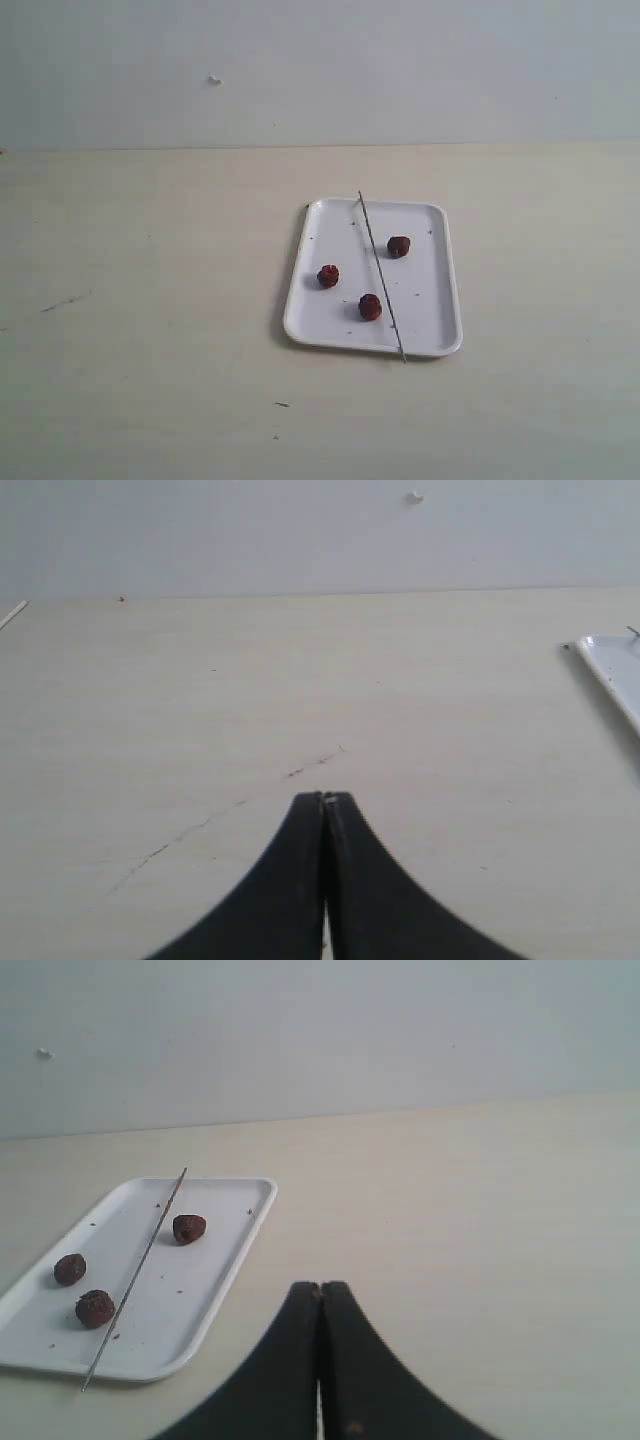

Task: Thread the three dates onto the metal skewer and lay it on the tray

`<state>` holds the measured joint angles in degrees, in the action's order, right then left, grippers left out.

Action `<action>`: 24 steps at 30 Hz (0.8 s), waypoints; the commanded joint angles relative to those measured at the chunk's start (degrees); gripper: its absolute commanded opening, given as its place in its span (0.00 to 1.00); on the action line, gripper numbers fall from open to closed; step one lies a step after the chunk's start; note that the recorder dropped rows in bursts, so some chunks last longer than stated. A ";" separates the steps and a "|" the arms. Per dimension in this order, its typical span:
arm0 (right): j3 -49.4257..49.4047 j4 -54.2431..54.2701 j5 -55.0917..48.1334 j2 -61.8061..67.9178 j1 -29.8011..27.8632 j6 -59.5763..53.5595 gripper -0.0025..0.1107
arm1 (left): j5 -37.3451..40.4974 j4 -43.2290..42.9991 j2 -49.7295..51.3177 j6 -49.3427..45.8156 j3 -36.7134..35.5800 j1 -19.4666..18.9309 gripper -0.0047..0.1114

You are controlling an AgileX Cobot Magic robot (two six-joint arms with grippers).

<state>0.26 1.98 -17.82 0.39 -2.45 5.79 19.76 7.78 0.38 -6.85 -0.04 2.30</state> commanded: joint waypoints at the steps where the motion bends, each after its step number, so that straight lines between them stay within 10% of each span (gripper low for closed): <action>1: -0.26 0.20 0.78 -0.39 -0.36 0.05 0.02 | -0.16 -0.03 -0.38 -0.04 0.04 0.43 0.04; 10: -0.26 0.20 0.78 -0.39 -0.36 0.05 0.02 | -0.16 -0.03 -0.38 -0.42 0.04 0.43 0.04; 21: -0.26 0.20 0.78 -0.39 -0.36 0.05 0.02 | -26.52 19.62 -0.38 10.43 0.04 0.43 0.04; 24: -0.26 0.20 0.78 -0.39 -0.36 0.05 0.02 | -44.09 18.86 -0.38 21.16 0.04 0.43 0.04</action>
<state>0.26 1.98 -17.82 0.39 -2.45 5.79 -11.55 26.13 0.32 7.30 -0.04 2.30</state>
